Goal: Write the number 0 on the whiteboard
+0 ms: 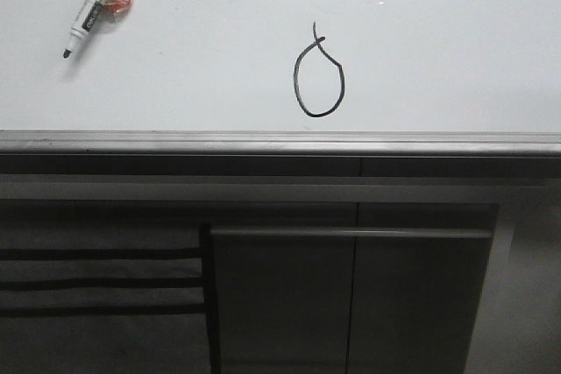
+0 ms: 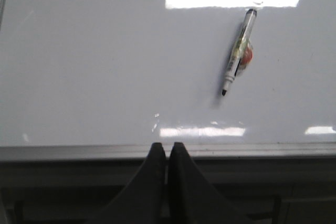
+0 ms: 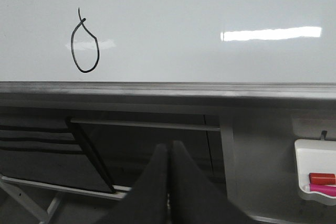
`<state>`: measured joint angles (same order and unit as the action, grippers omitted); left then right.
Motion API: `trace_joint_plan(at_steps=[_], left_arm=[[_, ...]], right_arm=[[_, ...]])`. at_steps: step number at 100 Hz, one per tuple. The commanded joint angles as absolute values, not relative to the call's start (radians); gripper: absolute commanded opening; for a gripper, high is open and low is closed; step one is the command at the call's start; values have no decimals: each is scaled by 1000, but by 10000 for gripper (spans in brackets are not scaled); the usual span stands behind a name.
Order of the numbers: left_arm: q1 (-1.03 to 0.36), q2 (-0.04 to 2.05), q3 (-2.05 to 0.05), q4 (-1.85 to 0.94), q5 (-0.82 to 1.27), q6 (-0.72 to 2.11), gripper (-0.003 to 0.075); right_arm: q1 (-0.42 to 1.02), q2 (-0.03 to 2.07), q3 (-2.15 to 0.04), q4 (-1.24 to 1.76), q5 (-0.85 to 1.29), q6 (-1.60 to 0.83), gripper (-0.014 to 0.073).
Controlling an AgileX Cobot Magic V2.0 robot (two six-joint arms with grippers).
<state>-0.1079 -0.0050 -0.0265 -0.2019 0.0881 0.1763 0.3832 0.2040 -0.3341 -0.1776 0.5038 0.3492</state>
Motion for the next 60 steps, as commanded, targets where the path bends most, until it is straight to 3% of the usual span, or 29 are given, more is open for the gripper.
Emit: trace_joint_plan(at_steps=[1, 60], left_arm=[[-137, -32, -11, -40, -48, 12, -20], [-145, -32, 19, 36, -74, -63, -20]], right_arm=[[376, 218, -361, -187, 429, 345, -73], [376, 218, -361, -187, 429, 345, -73]])
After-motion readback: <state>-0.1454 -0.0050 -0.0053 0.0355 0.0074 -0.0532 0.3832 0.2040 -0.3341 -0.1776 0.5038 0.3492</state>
